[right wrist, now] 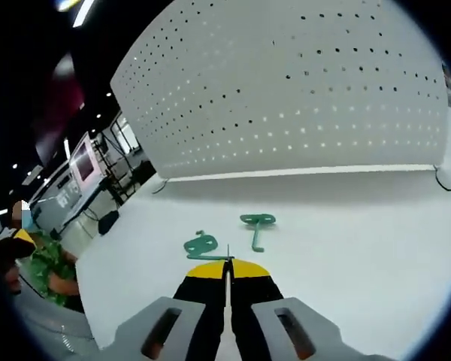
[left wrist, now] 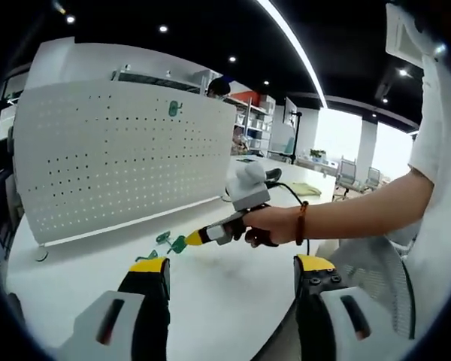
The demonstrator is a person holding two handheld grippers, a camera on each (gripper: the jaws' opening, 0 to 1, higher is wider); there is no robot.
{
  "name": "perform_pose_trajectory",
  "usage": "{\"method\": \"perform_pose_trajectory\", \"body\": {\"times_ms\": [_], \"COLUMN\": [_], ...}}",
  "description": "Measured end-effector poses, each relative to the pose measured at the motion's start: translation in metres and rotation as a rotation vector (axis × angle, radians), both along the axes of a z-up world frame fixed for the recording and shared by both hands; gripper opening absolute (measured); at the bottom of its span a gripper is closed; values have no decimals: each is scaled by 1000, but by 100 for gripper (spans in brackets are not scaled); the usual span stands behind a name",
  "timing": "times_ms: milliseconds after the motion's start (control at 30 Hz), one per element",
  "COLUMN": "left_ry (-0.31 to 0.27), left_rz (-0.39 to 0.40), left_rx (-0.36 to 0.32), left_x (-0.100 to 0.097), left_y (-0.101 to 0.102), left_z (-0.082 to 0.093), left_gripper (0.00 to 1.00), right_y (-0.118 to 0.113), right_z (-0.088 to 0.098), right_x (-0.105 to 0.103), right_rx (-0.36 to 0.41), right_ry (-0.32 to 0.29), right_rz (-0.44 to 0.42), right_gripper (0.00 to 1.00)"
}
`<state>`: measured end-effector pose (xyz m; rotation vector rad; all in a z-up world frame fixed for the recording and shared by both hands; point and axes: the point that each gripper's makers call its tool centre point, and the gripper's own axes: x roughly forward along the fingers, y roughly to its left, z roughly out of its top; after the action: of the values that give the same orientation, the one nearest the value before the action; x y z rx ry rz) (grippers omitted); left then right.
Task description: Insert the hook assembly into the mounting plate slot until the hook locks in place.
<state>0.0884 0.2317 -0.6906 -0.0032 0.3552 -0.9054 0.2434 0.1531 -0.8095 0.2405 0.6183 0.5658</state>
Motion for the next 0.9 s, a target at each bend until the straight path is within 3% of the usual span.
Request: {"method": "perform_pose_trajectory", "body": {"times_ms": [400, 900], "left_ry": [-4, 15], "left_rz": [9, 8], "left_rx": [-16, -76], "left_x": [-3, 4], "left_y": [-2, 24], "left_z": [4, 10], "left_gripper": [68, 65], "right_y": [-5, 9], "right_z": [15, 61], "right_x": [-14, -25], "right_rx": [95, 211], "right_ry": [12, -18], "right_rz": [-63, -137], "right_gripper": [0, 0]}}
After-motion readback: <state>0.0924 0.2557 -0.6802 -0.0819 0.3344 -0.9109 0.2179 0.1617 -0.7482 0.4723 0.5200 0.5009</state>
